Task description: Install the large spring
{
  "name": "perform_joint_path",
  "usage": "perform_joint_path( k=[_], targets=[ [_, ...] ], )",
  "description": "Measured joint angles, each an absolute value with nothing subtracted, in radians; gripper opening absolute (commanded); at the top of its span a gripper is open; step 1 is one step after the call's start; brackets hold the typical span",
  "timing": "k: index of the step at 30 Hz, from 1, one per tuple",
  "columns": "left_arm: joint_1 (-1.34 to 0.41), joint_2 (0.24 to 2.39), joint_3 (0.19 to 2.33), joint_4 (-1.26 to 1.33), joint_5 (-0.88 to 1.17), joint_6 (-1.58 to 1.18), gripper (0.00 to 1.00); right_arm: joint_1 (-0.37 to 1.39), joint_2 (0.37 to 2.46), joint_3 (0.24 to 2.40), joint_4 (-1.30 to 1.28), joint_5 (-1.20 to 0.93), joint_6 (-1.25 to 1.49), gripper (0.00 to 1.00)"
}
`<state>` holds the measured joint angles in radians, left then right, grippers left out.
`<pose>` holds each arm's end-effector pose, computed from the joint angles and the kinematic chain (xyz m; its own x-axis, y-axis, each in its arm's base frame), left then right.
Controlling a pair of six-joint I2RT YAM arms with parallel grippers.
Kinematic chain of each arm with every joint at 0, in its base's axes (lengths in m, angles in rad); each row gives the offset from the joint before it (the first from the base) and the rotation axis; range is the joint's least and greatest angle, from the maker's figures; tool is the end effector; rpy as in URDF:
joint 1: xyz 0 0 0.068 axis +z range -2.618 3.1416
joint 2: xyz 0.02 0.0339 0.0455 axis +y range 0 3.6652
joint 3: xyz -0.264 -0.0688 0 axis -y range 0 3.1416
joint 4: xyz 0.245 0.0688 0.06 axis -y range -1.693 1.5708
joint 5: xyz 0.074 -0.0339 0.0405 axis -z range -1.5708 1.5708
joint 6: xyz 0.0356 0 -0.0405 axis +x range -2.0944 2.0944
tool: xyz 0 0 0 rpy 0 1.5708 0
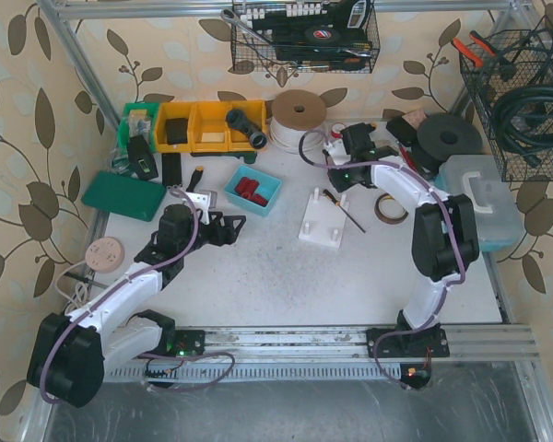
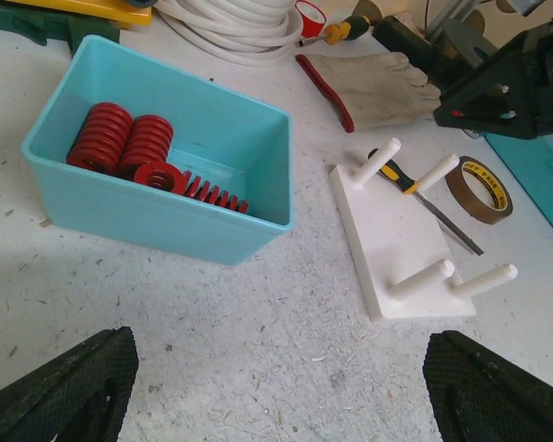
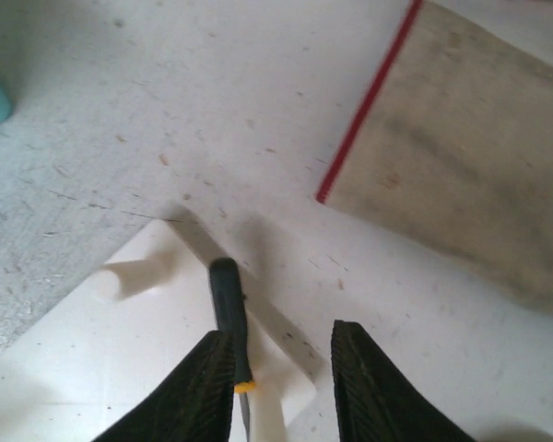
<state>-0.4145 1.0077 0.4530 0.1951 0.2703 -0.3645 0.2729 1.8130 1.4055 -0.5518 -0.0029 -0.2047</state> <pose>0.1978 -0.0974 0.2206 -0.5209 -0.1462 -0.8410 0.4615 0.7806 -0.4215 0.3803 0.1066 0.2380 -0.7169 -0.4117 -0.5626 -0.4257 0.8976 -0.1144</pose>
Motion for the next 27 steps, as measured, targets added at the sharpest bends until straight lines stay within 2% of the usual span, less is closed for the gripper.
perform_joint_path(
  k=[3, 11, 27],
  targets=[
    [-0.414, 1.008, 0.453, 0.197, 0.271, -0.364, 0.87, 0.287, 1.858, 1.451, -0.582, -0.031, -0.253, 0.36],
    [-0.414, 1.008, 0.453, 0.206, 0.272, -0.364, 0.87, 0.307, 1.972, 1.502, -0.65, -0.051, -0.334, 0.35],
    [-0.414, 1.008, 0.453, 0.205, 0.271, -0.364, 0.87, 0.308, 2.042, 1.543, -0.67, -0.04, -0.387, 0.31]
  ],
)
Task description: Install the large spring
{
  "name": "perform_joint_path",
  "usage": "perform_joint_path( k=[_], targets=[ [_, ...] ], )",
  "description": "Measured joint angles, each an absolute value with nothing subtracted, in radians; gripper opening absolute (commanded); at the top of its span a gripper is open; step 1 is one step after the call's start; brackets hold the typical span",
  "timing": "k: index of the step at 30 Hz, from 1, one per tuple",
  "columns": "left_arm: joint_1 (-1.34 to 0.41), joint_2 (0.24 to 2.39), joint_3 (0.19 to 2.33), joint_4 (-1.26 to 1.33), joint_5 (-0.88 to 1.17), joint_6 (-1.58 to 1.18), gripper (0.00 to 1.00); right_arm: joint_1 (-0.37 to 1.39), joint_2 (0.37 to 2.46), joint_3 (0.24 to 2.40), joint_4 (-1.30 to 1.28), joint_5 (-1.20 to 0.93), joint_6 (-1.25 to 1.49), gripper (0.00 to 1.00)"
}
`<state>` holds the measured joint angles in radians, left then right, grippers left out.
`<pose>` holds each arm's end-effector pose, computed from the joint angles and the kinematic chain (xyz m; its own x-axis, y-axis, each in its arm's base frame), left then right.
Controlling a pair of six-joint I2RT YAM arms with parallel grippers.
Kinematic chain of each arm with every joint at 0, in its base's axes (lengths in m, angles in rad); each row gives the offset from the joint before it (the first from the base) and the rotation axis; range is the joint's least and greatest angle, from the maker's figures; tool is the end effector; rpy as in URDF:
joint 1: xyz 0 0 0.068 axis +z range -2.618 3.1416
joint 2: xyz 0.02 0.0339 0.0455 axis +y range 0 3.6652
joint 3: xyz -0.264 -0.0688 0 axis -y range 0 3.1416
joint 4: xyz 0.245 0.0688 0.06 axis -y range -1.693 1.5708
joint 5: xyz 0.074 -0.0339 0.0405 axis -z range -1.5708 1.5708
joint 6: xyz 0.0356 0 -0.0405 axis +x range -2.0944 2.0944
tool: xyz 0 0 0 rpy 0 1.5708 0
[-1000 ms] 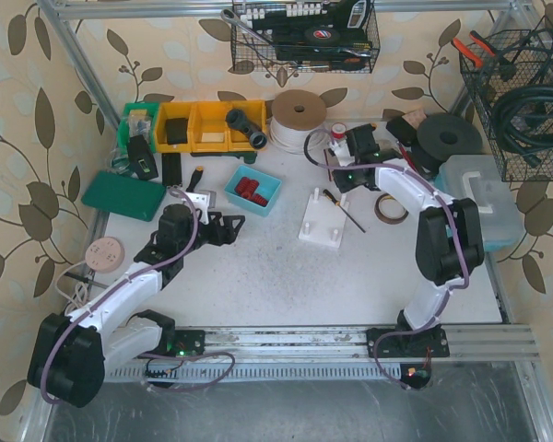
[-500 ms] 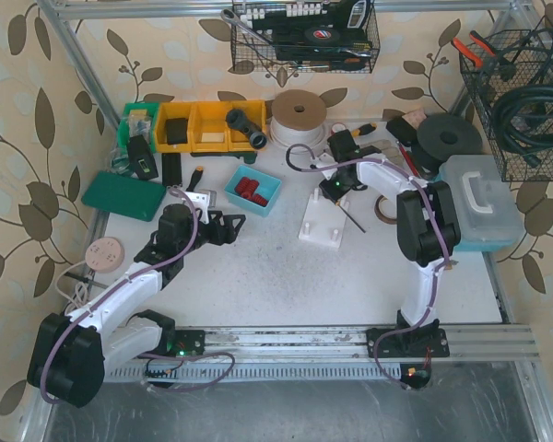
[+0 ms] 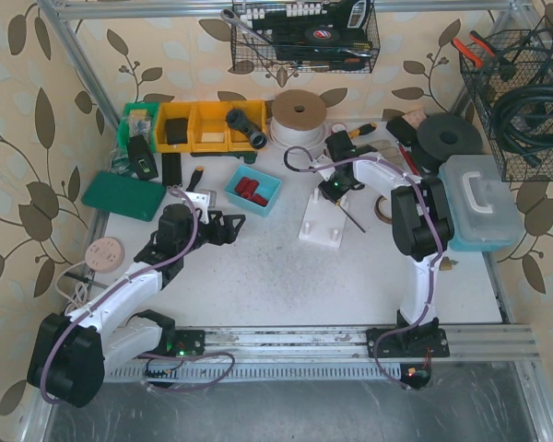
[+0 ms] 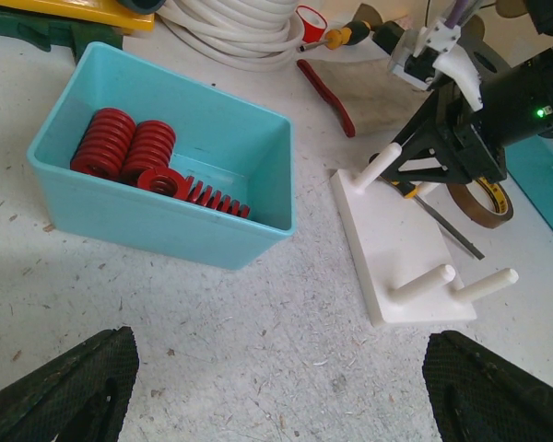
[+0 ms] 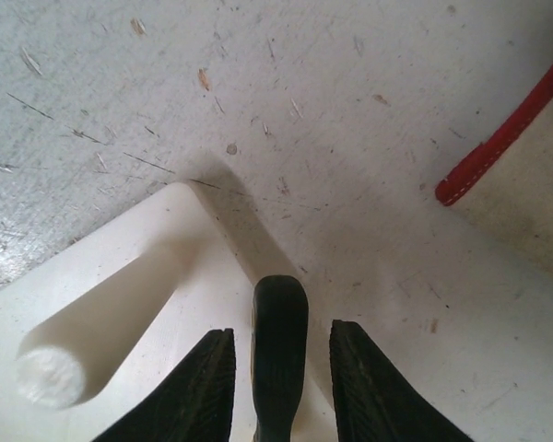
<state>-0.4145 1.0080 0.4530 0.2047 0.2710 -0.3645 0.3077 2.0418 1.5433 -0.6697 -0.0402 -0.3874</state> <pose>0.1982 -0.0976 0.2215 -0.5139 -0.1492 -0.8448 0.4656 0.7786 -0.4207 0.4061 0.1306 0.1835 -0.6919 -0.6159 -0.3767 -0.6253 0.7720 -0.1138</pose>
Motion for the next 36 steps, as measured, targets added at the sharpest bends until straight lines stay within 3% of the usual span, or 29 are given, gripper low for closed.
perform_joint_path(
  k=[8, 18, 26, 36],
  targets=[
    [-0.414, 1.008, 0.453, 0.204, 0.269, -0.364, 0.87, 0.308, 2.066, 1.544, -0.67, -0.033, -0.39, 0.29],
    [-0.421, 1.008, 0.453, 0.204, 0.267, -0.364, 0.87, 0.308, 2.068, 1.547, -0.672, -0.026, -0.393, 0.13],
    [-0.421, 1.008, 0.453, 0.204, 0.263, -0.364, 0.87, 0.308, 2.065, 1.547, -0.67, -0.027, -0.389, 0.09],
    [-0.421, 1.008, 0.453, 0.201, 0.258, -0.363, 0.87, 0.308, 1.927, 1.546, -0.685, -0.035, -0.314, 0.05]
  ],
)
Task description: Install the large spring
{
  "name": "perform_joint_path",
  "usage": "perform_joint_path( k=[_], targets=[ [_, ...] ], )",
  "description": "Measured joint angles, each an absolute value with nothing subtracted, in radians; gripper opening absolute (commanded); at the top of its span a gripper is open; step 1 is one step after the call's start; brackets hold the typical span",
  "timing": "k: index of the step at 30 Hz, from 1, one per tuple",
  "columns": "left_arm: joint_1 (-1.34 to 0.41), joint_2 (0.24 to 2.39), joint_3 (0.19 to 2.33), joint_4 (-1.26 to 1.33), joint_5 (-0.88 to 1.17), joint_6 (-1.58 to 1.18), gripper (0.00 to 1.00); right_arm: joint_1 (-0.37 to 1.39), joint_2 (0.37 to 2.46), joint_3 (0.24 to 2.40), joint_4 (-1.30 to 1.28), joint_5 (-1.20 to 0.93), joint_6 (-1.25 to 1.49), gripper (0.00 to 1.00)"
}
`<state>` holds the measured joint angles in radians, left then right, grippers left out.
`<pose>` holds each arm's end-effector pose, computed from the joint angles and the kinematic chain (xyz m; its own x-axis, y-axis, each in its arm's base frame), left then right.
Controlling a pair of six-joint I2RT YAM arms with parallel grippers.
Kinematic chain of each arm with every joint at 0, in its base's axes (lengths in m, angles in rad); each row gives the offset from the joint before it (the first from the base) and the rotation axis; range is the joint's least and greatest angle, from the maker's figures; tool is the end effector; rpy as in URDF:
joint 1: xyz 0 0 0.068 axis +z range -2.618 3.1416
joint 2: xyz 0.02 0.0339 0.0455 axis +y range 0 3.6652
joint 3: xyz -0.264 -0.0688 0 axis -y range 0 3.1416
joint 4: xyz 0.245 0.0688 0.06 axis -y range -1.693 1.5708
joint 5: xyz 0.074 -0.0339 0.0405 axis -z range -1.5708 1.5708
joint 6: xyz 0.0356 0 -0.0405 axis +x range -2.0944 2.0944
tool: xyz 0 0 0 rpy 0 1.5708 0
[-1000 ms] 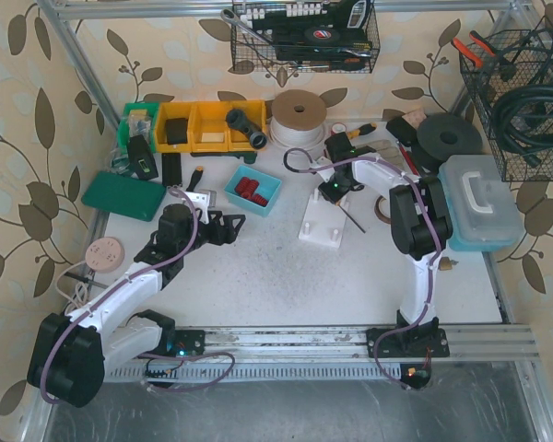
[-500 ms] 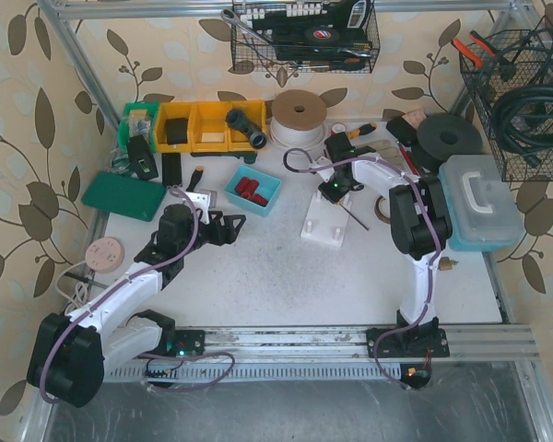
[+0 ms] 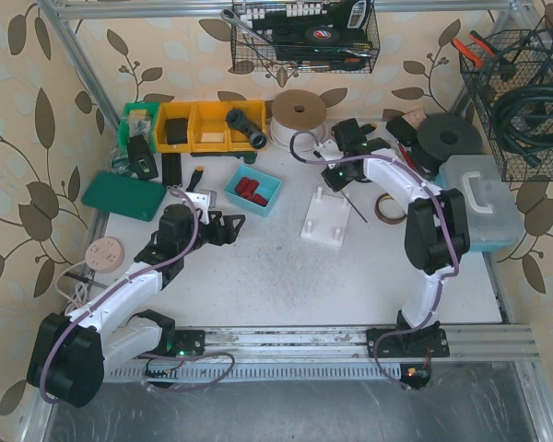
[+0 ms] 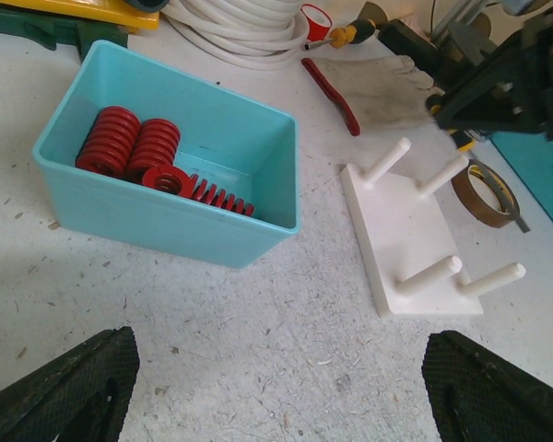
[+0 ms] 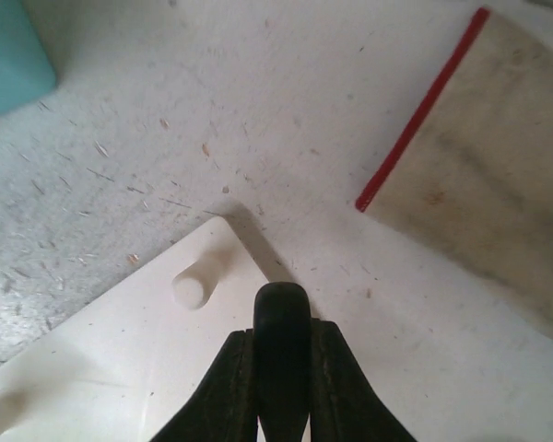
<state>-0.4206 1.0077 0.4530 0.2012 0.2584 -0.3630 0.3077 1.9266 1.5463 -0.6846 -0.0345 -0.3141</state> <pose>0.1977 -0.0984 0.2212 -0.5133 -0.1465 -0.8456 0.4614 0.7837 -0.4158 0.3950 0.1268 0.2299 -0.6944 -0.5447 -0.4702 -0.5606 0.8192 -0.1210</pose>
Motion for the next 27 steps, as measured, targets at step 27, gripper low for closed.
perform_joint_path(
  k=[27],
  targets=[
    [-0.421, 1.0, 0.453, 0.182, 0.241, -0.362, 0.87, 0.086, 1.858, 1.422, -0.533, 0.21, 0.143, 0.05]
  ],
)
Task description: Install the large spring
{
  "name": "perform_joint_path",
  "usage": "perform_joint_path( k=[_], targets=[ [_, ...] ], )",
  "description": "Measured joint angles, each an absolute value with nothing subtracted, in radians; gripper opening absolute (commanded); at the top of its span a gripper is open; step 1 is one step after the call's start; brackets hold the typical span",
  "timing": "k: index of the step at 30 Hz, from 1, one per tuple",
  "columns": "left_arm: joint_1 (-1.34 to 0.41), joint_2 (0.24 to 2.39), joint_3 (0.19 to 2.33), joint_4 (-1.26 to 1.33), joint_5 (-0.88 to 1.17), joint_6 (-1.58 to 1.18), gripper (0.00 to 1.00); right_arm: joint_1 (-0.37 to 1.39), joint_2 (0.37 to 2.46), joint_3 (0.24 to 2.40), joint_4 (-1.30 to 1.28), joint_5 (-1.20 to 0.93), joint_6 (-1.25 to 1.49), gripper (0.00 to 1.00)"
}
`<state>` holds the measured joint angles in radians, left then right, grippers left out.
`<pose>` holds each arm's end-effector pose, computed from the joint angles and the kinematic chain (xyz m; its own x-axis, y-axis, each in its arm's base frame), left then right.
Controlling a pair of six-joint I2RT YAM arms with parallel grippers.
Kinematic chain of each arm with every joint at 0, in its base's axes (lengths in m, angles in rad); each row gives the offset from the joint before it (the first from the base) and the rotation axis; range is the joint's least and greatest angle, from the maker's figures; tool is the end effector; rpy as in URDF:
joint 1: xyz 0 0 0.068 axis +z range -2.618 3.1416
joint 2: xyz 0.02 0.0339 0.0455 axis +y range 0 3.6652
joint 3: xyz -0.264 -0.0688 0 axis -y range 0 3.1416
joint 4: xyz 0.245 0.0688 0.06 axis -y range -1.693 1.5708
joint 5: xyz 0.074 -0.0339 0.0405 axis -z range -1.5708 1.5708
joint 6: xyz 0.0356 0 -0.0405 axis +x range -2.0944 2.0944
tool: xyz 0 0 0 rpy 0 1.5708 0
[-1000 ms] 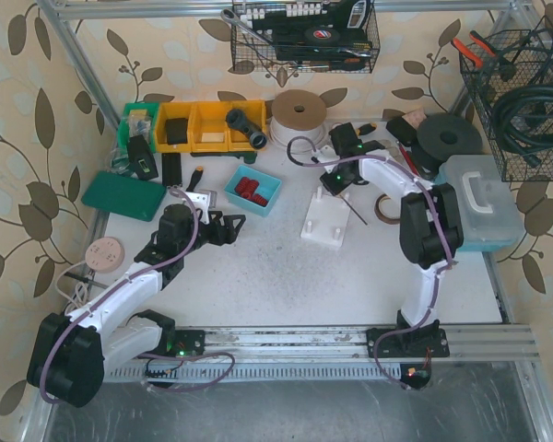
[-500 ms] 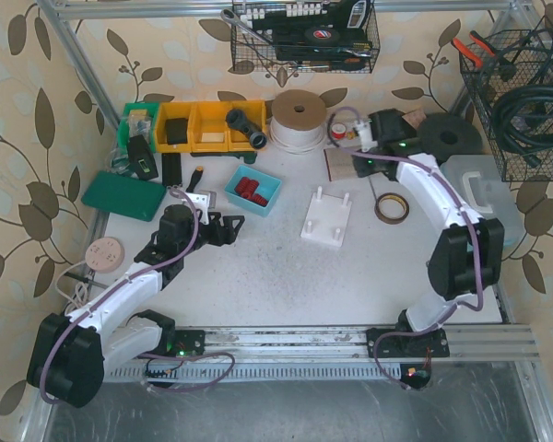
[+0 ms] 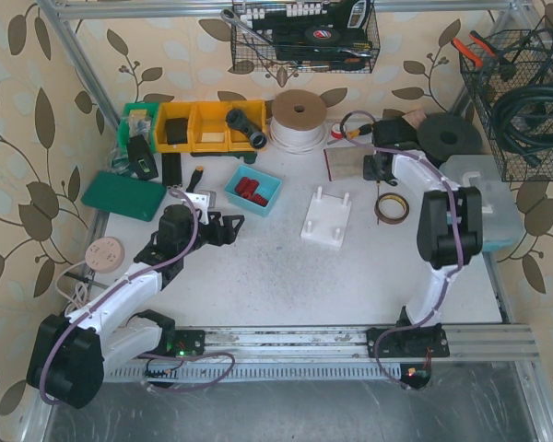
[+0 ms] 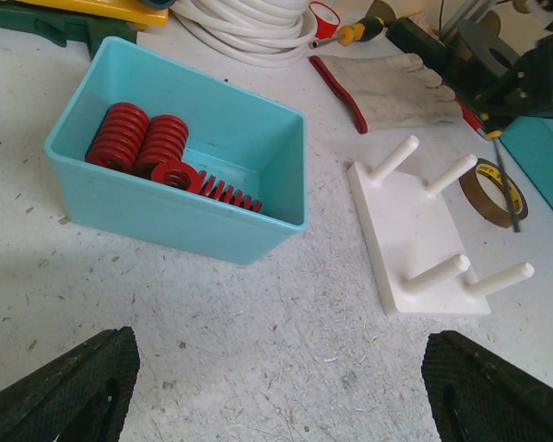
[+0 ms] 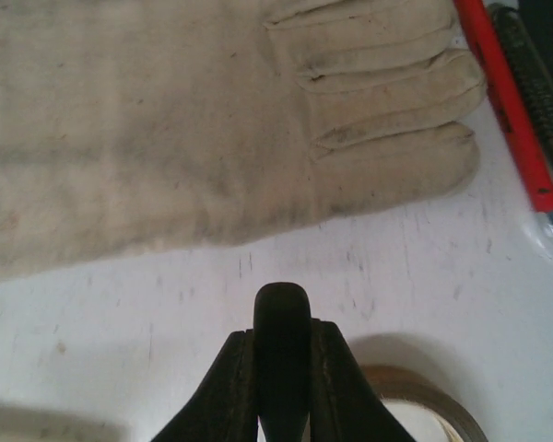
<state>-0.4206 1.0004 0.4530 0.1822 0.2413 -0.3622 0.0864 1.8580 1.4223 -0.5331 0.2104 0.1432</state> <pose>0.1967 -0.0973 0.2206 -0.5175 -0.1454 -0.8432 0.4458 0.7953 -0.4108 0.4030 0.0274 0.2280 -0.8080 0.0701 -0.5851 0.1503 0.9846 -0.0896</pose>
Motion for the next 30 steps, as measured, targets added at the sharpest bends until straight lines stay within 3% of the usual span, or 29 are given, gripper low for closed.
perform_joint_path(
  k=[9, 19, 22, 30],
  targets=[
    [-0.421, 1.0, 0.453, 0.182, 0.241, -0.361, 0.86, 0.071, 2.114, 1.693, -0.565, 0.212, 0.261, 0.13],
    [-0.421, 1.001, 0.453, 0.182, 0.237, -0.352, 0.85, 0.059, 2.181, 1.745, -0.591, 0.21, 0.303, 0.34],
    [-0.421, 1.004, 0.453, 0.182, 0.237, -0.348, 0.84, 0.058, 2.182, 1.745, -0.604, 0.214, 0.303, 0.37],
    [-0.421, 1.007, 0.454, 0.15, 0.214, -0.339, 0.78, 0.058, 2.02, 1.608, -0.614, 0.187, 0.311, 0.64]
  ],
)
